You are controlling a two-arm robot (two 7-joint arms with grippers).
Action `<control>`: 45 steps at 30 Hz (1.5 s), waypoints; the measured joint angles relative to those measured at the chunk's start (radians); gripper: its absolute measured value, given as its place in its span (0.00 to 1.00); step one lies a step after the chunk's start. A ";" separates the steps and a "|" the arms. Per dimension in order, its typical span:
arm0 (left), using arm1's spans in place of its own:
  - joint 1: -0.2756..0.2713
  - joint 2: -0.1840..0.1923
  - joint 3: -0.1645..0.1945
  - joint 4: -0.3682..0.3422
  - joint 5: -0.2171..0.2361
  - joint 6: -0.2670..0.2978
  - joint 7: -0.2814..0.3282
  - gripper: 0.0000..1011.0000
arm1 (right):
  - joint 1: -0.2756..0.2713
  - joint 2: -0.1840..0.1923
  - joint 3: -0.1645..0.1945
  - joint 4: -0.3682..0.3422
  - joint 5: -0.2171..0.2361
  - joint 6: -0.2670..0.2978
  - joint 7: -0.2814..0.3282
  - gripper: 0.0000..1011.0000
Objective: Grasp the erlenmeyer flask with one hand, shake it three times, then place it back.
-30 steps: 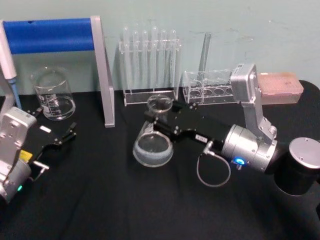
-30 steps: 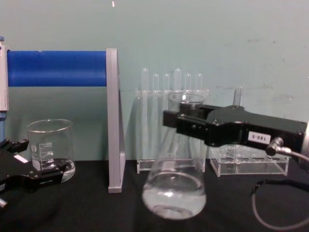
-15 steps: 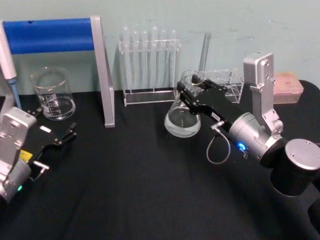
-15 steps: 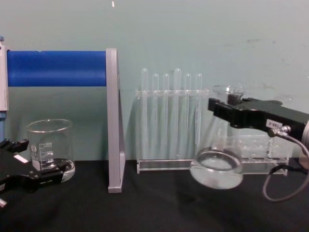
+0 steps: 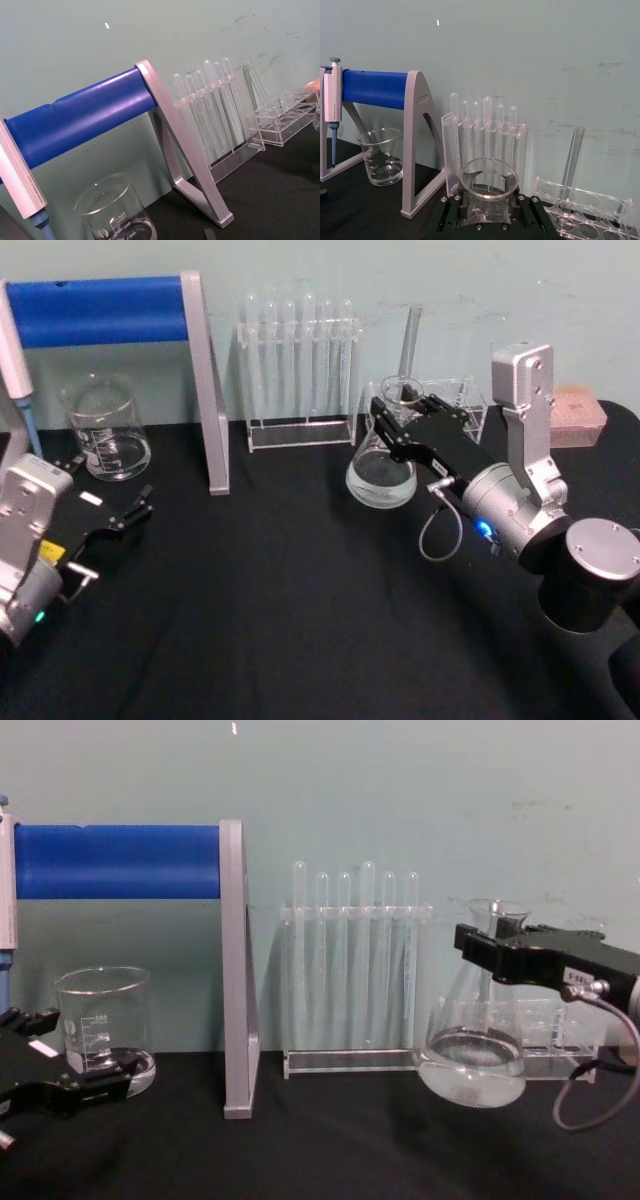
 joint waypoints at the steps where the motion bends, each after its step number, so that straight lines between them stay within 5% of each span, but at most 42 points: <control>1: 0.000 0.000 0.000 0.000 0.000 0.000 0.000 0.99 | 0.000 -0.001 0.001 0.000 -0.002 0.001 0.000 0.44; 6: 0.000 0.000 0.000 0.000 0.000 0.000 0.000 0.99 | -0.002 -0.005 0.006 0.000 -0.006 0.001 0.024 0.44; 18: 0.000 0.000 0.000 0.000 0.000 0.000 0.000 0.99 | 0.004 0.043 -0.027 -0.012 0.010 -0.042 0.269 0.44; 28: 0.000 0.000 0.000 0.000 0.000 0.000 0.000 0.99 | 0.017 0.084 -0.066 -0.026 0.043 -0.060 0.412 0.44; 45: 0.000 0.000 0.000 0.000 0.000 0.000 0.000 0.99 | 0.033 0.116 -0.108 -0.028 0.073 -0.091 0.466 0.44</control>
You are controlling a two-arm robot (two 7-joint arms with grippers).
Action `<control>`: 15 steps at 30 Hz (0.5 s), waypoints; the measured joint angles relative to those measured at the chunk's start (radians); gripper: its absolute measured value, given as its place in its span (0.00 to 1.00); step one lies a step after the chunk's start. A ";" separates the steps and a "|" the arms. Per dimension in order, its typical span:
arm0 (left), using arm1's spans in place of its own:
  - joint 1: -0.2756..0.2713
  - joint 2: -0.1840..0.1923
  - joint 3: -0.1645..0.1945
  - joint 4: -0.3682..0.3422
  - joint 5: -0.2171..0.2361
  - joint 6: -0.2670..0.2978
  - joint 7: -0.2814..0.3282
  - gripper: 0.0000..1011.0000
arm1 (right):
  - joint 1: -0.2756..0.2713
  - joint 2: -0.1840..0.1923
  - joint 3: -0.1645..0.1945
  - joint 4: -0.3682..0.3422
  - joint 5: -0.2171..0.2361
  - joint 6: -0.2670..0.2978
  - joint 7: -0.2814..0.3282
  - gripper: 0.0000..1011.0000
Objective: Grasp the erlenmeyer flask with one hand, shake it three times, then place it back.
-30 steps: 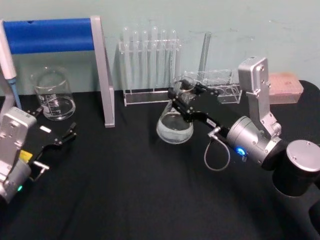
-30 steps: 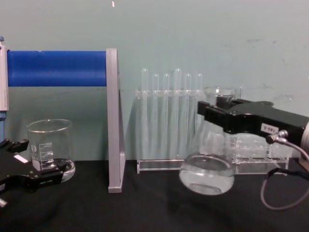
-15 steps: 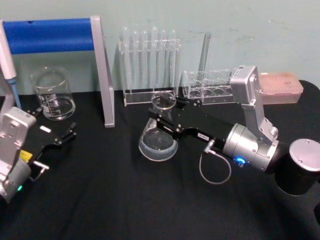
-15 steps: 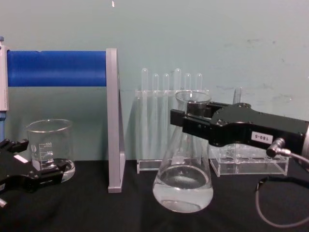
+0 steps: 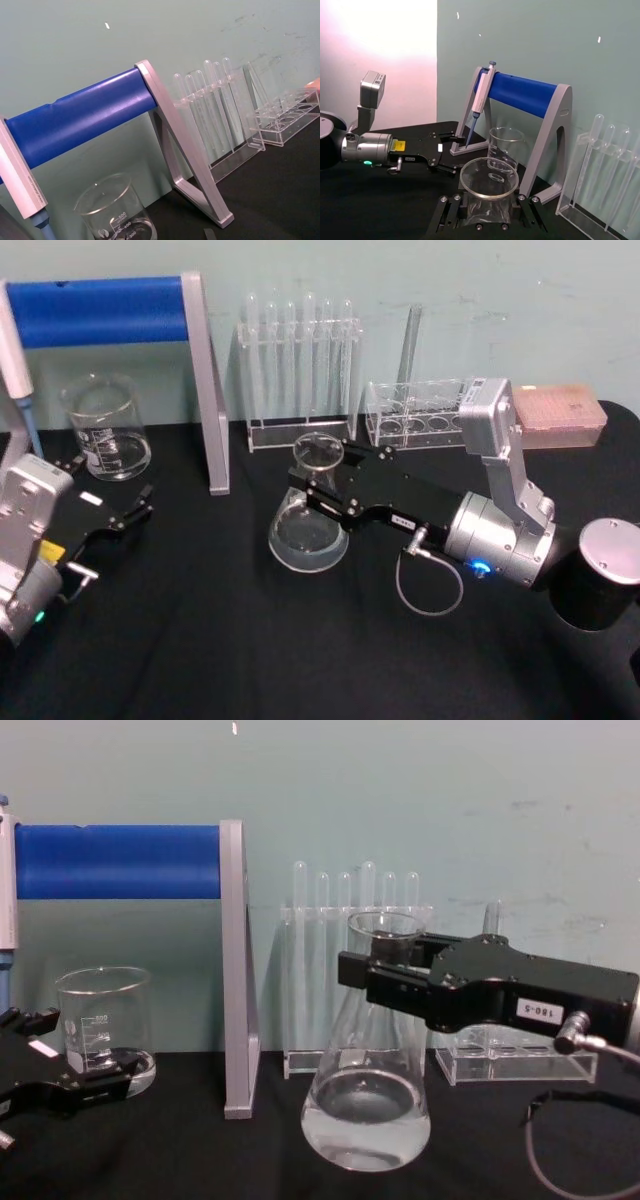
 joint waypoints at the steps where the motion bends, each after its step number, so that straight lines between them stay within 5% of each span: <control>1: 0.000 0.000 0.000 0.000 0.000 0.000 0.000 0.99 | 0.000 0.001 -0.001 0.000 0.001 0.000 0.000 0.44; 15: 0.000 0.000 0.000 0.000 0.000 0.000 0.000 0.99 | 0.007 0.002 -0.013 0.014 0.004 -0.007 -0.007 0.44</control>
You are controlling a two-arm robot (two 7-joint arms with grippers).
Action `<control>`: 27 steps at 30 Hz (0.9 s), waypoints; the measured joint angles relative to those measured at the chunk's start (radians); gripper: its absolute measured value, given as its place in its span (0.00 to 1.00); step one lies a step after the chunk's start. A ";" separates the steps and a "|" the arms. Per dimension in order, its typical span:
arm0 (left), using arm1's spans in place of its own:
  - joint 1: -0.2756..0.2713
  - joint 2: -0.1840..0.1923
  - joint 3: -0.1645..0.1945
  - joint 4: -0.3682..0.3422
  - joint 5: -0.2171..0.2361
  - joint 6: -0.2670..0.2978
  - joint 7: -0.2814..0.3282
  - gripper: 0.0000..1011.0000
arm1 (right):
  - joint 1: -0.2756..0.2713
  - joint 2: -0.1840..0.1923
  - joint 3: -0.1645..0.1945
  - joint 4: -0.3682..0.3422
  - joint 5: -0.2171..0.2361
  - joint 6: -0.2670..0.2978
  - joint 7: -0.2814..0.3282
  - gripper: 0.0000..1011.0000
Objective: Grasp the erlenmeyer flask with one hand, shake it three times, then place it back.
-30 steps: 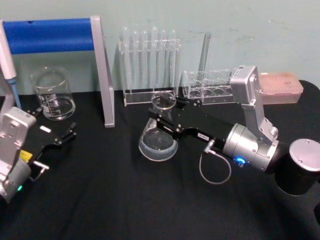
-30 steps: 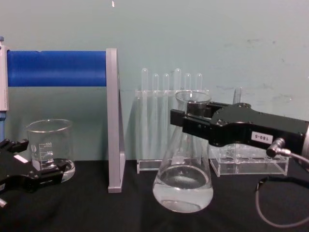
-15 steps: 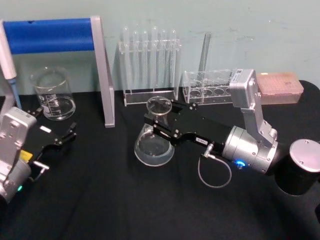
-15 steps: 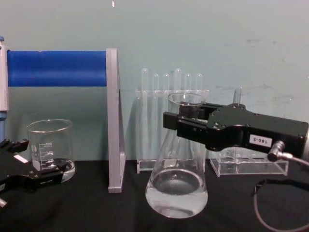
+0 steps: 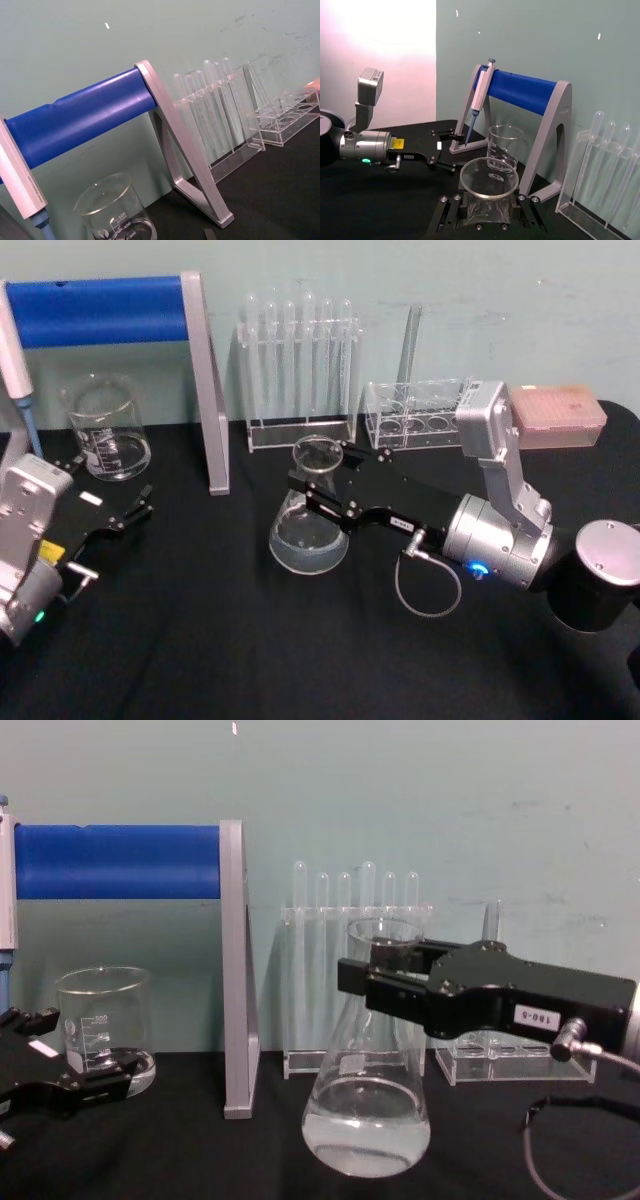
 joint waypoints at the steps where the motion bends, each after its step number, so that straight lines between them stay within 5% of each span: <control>1: 0.000 0.000 0.000 0.000 0.000 0.000 0.000 0.99 | 0.001 -0.001 -0.001 0.003 0.000 -0.001 0.000 0.44; 27: 0.000 0.000 0.000 0.000 0.000 0.000 0.000 0.99 | -0.001 -0.033 -0.026 0.113 -0.026 -0.055 0.022 0.44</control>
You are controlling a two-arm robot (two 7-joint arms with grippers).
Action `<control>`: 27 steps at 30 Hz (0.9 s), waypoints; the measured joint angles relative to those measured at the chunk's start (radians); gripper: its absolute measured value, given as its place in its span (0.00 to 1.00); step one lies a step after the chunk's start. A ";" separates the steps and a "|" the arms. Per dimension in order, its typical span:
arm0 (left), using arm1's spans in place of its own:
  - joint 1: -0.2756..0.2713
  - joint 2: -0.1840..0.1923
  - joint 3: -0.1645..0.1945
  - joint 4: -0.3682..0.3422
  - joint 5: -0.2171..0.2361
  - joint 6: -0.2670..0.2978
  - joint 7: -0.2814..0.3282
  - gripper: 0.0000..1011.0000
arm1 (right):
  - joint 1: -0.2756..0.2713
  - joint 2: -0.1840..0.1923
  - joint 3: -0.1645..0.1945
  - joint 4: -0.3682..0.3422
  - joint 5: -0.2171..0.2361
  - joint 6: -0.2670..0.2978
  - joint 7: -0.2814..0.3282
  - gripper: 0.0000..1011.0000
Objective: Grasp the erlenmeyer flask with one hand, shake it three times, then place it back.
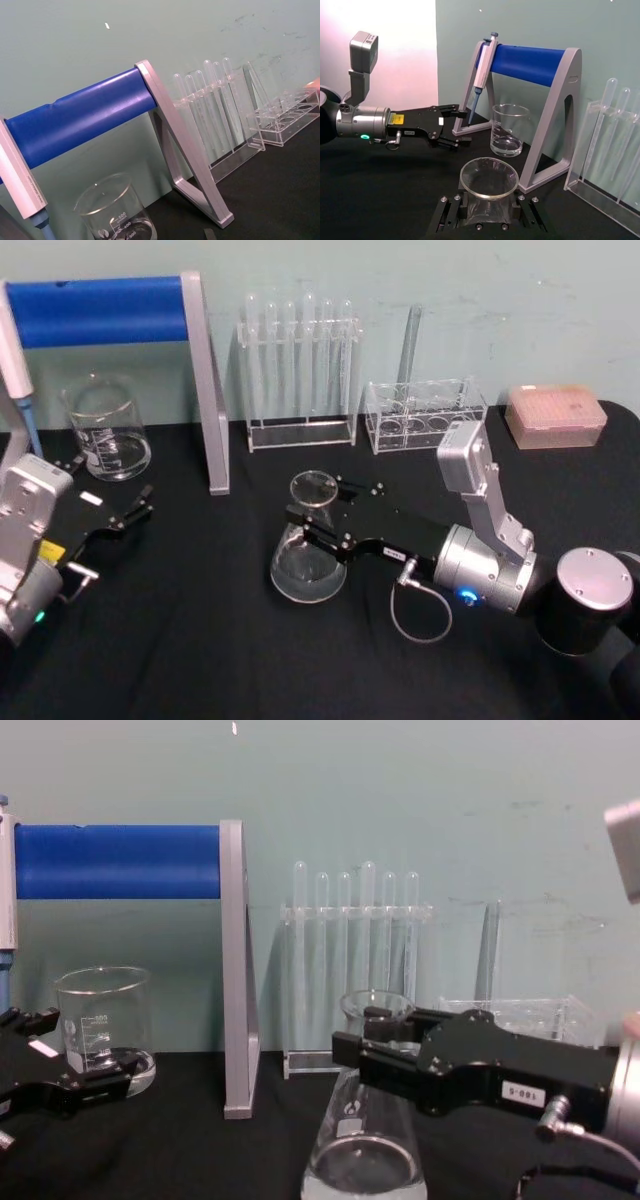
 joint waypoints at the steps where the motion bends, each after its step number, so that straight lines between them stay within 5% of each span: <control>1: 0.000 0.000 0.000 0.000 0.000 0.000 0.000 0.99 | -0.001 -0.001 0.000 0.002 0.000 -0.003 0.001 0.44; 27: 0.000 0.000 0.000 0.000 0.000 0.000 0.000 0.99 | -0.016 -0.024 0.007 0.042 -0.010 -0.042 0.011 0.44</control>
